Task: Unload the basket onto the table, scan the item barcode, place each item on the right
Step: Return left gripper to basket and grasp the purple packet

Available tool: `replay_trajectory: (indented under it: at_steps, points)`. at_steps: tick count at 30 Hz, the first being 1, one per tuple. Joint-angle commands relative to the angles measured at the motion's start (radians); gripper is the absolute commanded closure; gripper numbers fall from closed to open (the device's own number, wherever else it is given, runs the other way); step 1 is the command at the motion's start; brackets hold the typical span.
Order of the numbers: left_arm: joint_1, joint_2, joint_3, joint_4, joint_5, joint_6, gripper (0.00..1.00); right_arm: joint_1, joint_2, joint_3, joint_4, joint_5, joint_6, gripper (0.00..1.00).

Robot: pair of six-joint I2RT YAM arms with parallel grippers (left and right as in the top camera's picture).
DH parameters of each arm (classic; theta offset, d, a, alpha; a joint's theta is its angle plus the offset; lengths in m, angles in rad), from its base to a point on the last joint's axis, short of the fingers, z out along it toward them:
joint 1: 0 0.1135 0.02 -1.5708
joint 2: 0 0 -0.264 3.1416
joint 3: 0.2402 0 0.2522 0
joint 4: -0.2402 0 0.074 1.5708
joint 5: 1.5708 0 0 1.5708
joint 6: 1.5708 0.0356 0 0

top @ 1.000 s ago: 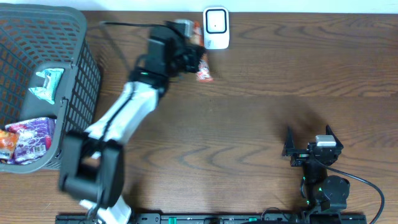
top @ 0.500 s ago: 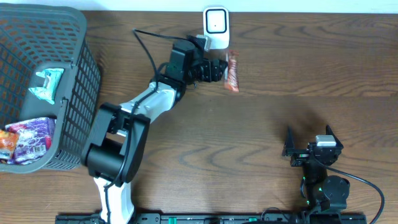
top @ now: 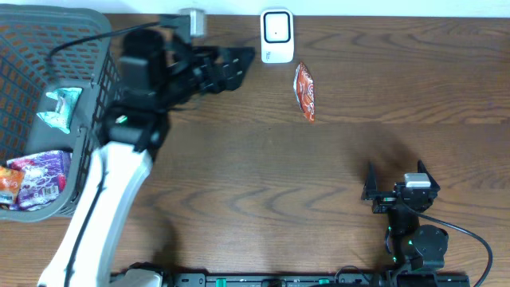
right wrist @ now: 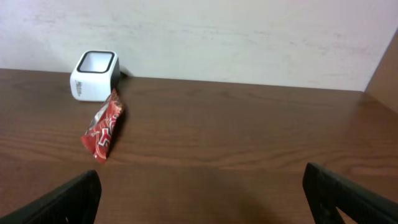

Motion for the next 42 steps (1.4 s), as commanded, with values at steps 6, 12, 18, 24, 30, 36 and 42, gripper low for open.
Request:
replay_trajectory:
  at_steps: [6,12,18,24,30,36,42]
  points:
    - [0.315,-0.207,0.003,-0.117,0.017,0.058,0.02,-0.006,-0.005,-0.003,-0.002,0.008,-0.013,0.01]
    - [0.61,-0.241,0.003,-0.176,0.017,0.027,0.02,-0.006,-0.005,-0.003,-0.002,0.008,-0.013,0.01]
    - [0.843,-0.197,0.003,-0.197,-0.029,0.009,0.02,-0.006,-0.005,-0.003,-0.002,0.008,-0.013,0.01]
    - [0.895,-0.105,0.003,-0.377,-0.365,0.004,0.02,-0.006,-0.005,-0.003,-0.002,0.008,-0.013,0.01]
    - [0.893,0.039,0.003,-0.529,-0.741,-0.092,0.02,-0.006,-0.005,-0.003,-0.002,0.008,-0.013,0.01]
    - [0.892,0.195,0.003,-0.567,-0.781,-0.093,0.02,-0.006,-0.005,-0.003,-0.002,0.008,-0.013,0.01]
    - [0.872,0.325,0.003,-0.604,-0.781,-0.007,0.02,-0.006,-0.005,-0.003,-0.002,0.008,-0.013,0.01]
